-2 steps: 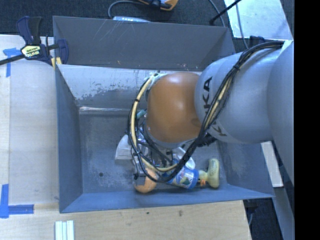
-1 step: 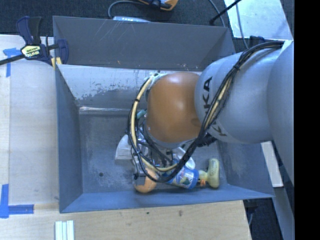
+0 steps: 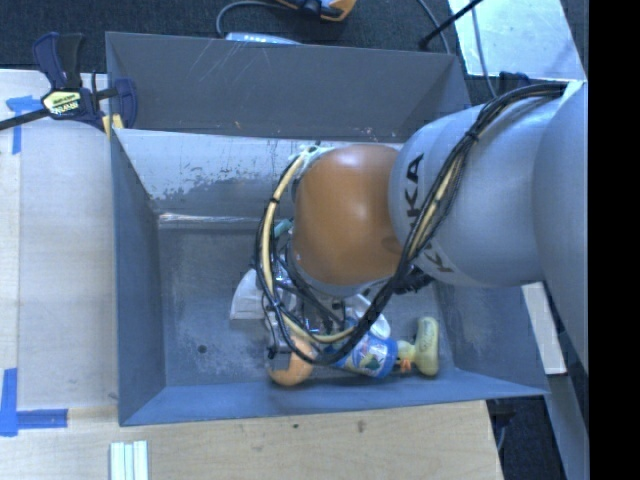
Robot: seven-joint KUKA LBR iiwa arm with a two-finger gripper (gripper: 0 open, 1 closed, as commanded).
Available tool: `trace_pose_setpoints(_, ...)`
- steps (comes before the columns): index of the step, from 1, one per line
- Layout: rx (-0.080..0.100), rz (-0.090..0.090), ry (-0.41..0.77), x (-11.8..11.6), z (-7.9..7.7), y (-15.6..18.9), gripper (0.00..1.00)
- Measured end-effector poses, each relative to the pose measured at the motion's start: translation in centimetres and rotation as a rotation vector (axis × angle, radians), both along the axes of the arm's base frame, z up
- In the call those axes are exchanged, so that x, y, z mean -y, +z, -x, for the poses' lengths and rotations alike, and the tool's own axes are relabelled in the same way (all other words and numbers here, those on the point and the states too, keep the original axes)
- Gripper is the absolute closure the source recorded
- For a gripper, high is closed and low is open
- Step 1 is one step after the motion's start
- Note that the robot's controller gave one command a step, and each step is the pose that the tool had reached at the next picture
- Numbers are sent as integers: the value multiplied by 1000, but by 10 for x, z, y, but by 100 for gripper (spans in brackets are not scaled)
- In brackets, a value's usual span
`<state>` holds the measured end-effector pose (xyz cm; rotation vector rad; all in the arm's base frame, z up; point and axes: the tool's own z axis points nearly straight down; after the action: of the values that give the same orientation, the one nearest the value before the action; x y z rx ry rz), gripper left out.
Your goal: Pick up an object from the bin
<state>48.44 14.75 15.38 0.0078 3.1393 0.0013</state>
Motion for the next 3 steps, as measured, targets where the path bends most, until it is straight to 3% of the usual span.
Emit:
trace_pose_setpoints(1,6,-3,142,0,-15,-57,0)
trace_pose_setpoints(2,3,-1,186,7,-20,-71,0)
trace_pose_setpoints(3,4,5,247,1,-24,-80,0)
